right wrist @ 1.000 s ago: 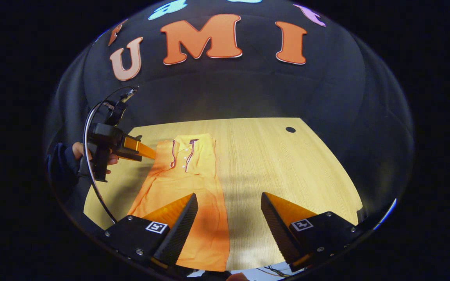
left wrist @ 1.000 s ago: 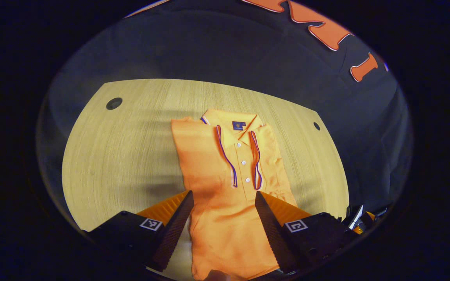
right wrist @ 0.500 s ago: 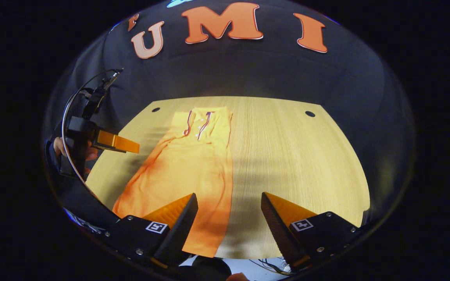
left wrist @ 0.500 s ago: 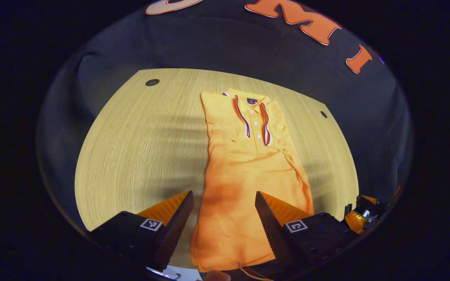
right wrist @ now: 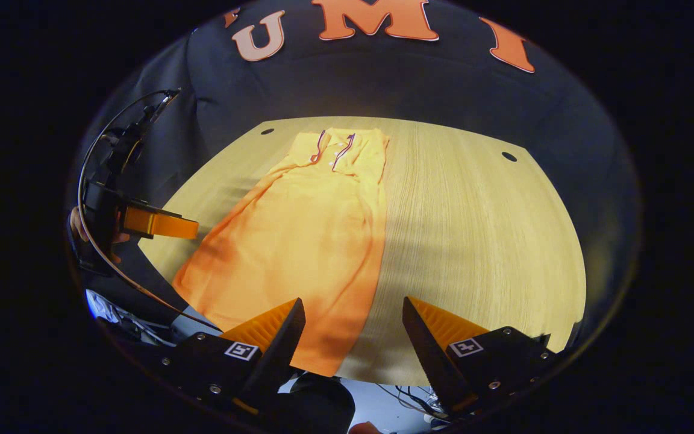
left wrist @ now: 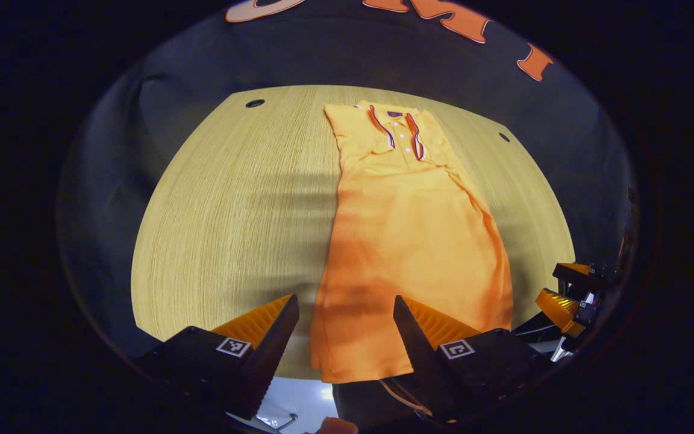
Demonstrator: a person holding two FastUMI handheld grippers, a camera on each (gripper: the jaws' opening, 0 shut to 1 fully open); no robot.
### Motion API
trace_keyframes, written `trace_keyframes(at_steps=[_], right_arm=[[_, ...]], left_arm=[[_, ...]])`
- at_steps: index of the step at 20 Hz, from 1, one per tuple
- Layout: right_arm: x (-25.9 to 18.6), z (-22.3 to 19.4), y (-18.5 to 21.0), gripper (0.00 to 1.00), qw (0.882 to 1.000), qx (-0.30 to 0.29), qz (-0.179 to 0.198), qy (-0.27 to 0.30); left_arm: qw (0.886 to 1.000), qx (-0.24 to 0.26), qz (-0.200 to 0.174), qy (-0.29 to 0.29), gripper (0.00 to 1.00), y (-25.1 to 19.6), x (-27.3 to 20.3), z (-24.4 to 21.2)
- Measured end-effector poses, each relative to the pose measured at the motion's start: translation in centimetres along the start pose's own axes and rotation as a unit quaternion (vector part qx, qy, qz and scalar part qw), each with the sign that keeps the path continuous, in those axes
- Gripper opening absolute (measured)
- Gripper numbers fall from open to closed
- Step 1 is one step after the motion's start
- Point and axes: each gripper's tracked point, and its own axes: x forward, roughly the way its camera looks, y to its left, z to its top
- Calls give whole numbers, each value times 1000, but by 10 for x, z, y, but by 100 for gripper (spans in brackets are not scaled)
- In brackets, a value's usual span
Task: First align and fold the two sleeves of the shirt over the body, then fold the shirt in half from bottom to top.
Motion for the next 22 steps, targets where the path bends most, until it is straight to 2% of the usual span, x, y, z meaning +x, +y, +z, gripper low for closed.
trace_keyframes(at_steps=[7,12,15,17,20,21,22], right_arm=[[13,-32,14,99,999,-20,22,44],[15,-56,19,99,997,-20,23,71],[19,-64,22,99,996,-12,22,84],[25,-72,24,99,995,-6,20,94],[28,-88,40,97,992,24,40,121],[26,-96,41,96,991,20,36,130],[32,-89,39,96,993,20,29,116]], left_arm=[[999,15,27,34,98,6,6,-62],[997,4,23,67,98,7,13,-100],[996,8,35,78,98,9,15,-113],[996,8,29,80,98,2,17,-118],[996,18,38,82,98,2,25,-119],[995,23,41,83,96,2,27,-117],[995,26,43,87,96,1,28,-118]])
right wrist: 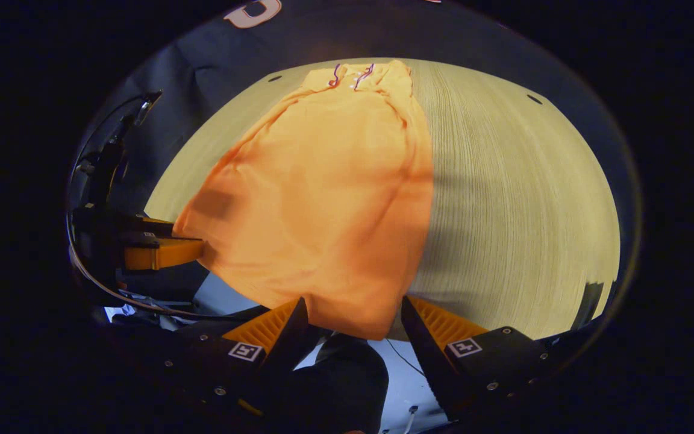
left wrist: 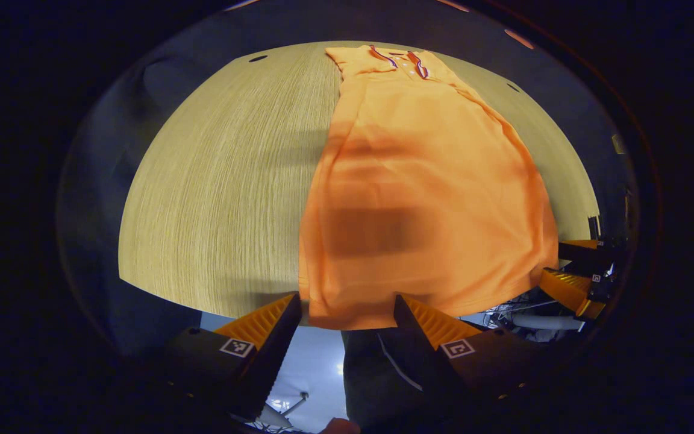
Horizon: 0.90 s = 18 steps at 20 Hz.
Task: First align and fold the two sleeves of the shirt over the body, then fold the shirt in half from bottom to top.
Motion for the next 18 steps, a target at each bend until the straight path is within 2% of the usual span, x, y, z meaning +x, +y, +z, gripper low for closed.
trace_keyframes(at_steps=[1,5,6,7,8,9,10,11,12,15,18], right_arm=[[-2,0,-2,94,1000,0,-9,5],[3,1,-16,76,998,27,-54,4],[3,0,-21,56,997,36,-62,1],[-1,-1,-25,44,997,37,-72,-2],[0,-2,-23,27,997,46,-70,3],[2,-1,-22,20,997,45,-68,7],[5,-1,-25,22,996,44,-76,14],[0,-4,-26,22,995,64,-81,15],[0,-1,-26,10,994,74,-81,15],[3,0,-24,10,992,92,-82,26],[3,5,-22,10,989,126,-66,34]], left_arm=[[1000,1,1,2,96,-3,2,2],[1000,3,0,-14,97,-11,1,11],[1000,2,-1,-21,89,-14,5,14],[1000,8,-4,-28,84,-18,8,16],[999,10,-8,-35,73,-23,7,17],[999,2,-10,-41,63,-26,7,22],[999,-8,-10,-44,37,-28,8,23],[999,-12,-8,-42,28,-29,9,24],[999,-6,-8,-39,16,-29,9,22],[999,-2,-19,-36,16,-29,8,24],[999,8,-35,-36,16,-30,7,26]])
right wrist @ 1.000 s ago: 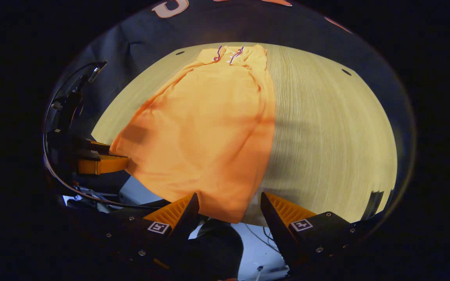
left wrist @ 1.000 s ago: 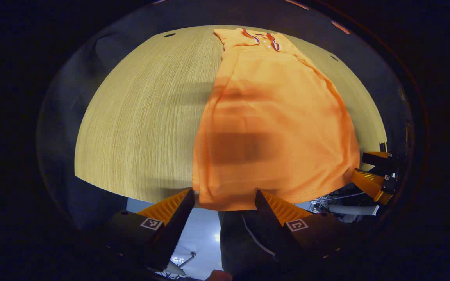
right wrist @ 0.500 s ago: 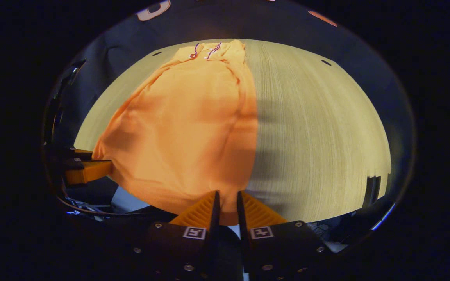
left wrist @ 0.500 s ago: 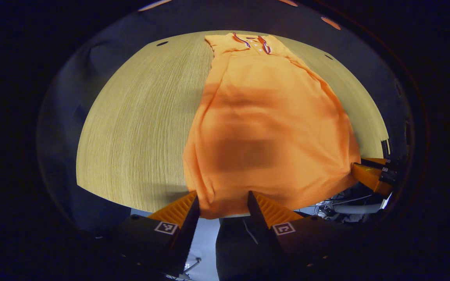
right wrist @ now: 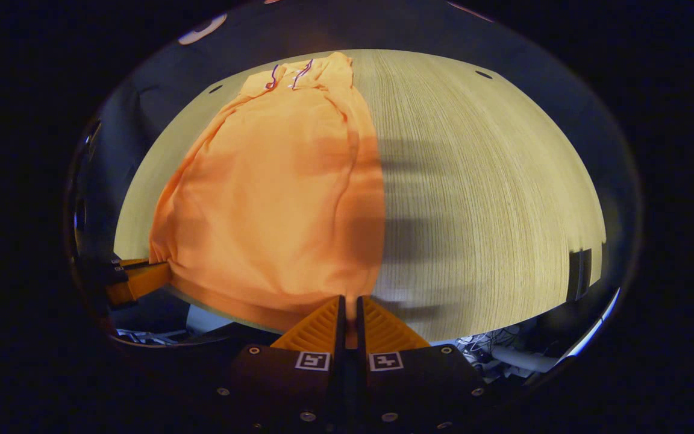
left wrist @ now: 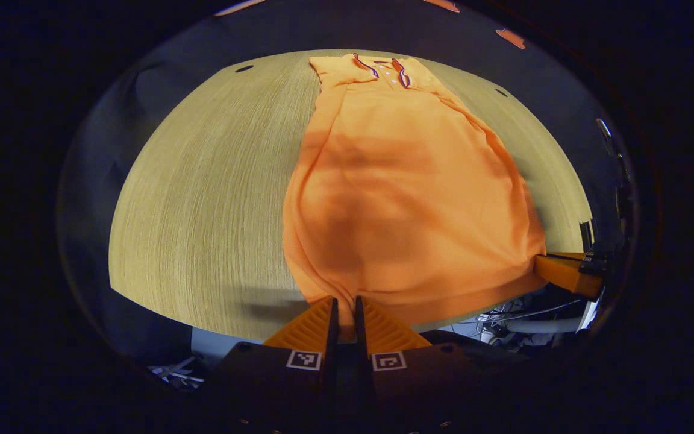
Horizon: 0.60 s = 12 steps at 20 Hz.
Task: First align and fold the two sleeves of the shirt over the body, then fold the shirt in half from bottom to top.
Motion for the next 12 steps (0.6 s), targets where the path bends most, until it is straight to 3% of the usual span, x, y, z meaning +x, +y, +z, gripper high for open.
trace_keyframes(at_steps=[1,5,6,7,12], right_arm=[[-1,-2,2,1,1000,20,2,-2],[0,0,6,1,1000,15,1,-7],[-2,2,8,1,1000,11,2,-12],[-2,2,10,1,1000,10,6,-15],[-21,25,31,0,996,32,63,-54]], left_arm=[[1000,3,-6,-2,16,0,0,0],[1000,1,-12,-11,16,5,2,6],[1000,-1,-18,-8,1,5,3,9],[1000,0,-23,-5,1,4,2,9],[999,2,-43,-32,1,1,-10,29]])
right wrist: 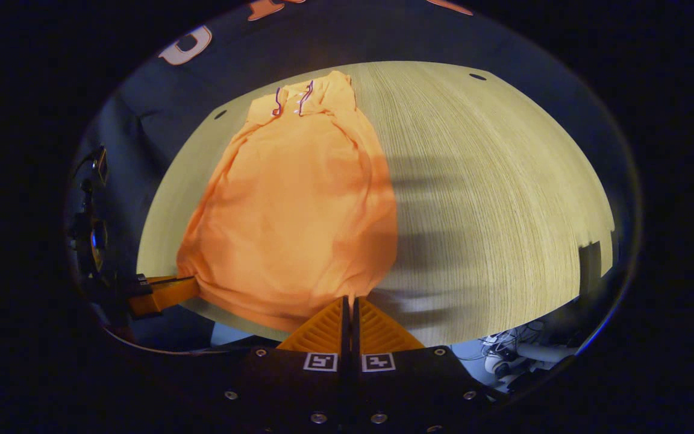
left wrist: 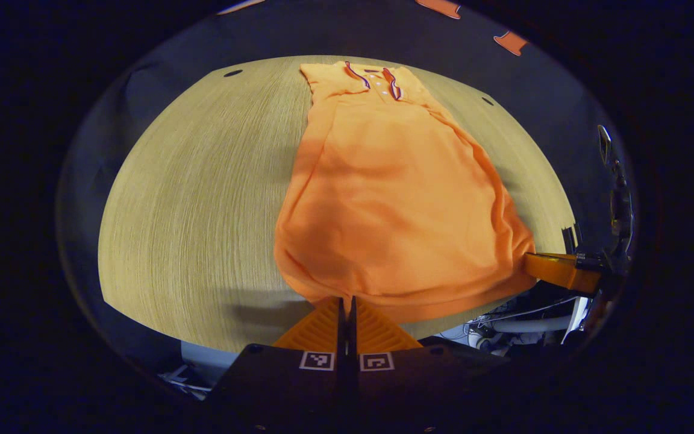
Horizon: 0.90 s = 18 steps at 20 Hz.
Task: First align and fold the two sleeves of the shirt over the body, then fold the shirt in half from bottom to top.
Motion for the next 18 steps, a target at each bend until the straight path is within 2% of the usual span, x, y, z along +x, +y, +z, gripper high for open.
trace_keyframes(at_steps=[3,5,9,13,18], right_arm=[[-2,10,3,1,1000,20,18,-11],[-5,18,16,3,997,48,50,-16],[-10,37,33,0,993,61,98,-35],[-14,66,45,0,989,52,117,-69],[-26,106,54,0,980,69,151,-107]], left_arm=[[1000,6,-8,-22,1,-2,-11,13],[999,5,-11,-34,1,-1,-16,20],[998,9,-10,-59,1,-3,-21,41],[996,17,-9,-91,1,-6,-31,65],[991,14,-14,-129,1,-5,-40,109]])
